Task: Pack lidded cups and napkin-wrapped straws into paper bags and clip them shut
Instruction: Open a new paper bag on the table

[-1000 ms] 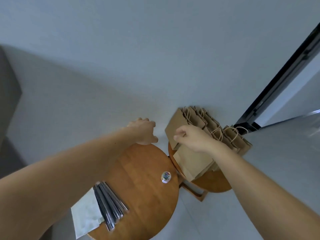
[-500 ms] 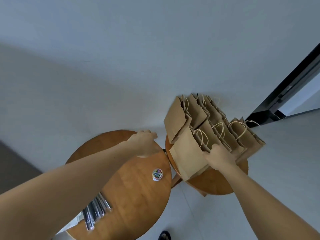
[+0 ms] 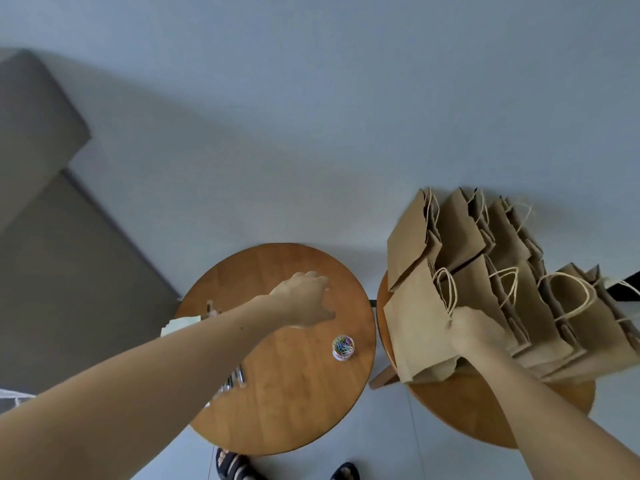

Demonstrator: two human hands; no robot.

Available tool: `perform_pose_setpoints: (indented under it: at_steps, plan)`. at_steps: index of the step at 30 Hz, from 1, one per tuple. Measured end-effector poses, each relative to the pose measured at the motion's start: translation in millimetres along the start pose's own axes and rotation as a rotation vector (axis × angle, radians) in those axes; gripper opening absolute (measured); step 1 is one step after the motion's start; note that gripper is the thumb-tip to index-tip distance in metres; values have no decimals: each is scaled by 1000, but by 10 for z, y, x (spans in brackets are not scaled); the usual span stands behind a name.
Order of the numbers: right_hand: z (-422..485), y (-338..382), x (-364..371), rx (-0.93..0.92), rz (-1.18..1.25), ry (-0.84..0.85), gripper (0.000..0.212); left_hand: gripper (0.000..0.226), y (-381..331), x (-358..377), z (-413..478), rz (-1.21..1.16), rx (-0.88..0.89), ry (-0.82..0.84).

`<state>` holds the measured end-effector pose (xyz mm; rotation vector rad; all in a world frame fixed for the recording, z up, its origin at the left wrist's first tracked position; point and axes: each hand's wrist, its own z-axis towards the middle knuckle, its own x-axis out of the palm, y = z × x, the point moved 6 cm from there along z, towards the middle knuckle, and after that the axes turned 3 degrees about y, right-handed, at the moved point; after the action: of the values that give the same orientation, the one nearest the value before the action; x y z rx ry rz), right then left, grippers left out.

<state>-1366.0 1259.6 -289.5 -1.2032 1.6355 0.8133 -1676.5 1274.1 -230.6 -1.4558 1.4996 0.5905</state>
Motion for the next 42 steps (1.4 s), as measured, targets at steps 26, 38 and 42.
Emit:
perform_pose_setpoints:
  at_steps: [26,38,42]
  plan:
    - [-815,3119,615,-492,264,173,25,57,2001,486,-393,-226,-189,68]
    - [-772,2890,727,-298,439,255,15,61,1681,647,-144,-247,-212,100]
    - [-680,2868,708,-247,384,247,8,37,1686,661,-21,-260,-357,30]
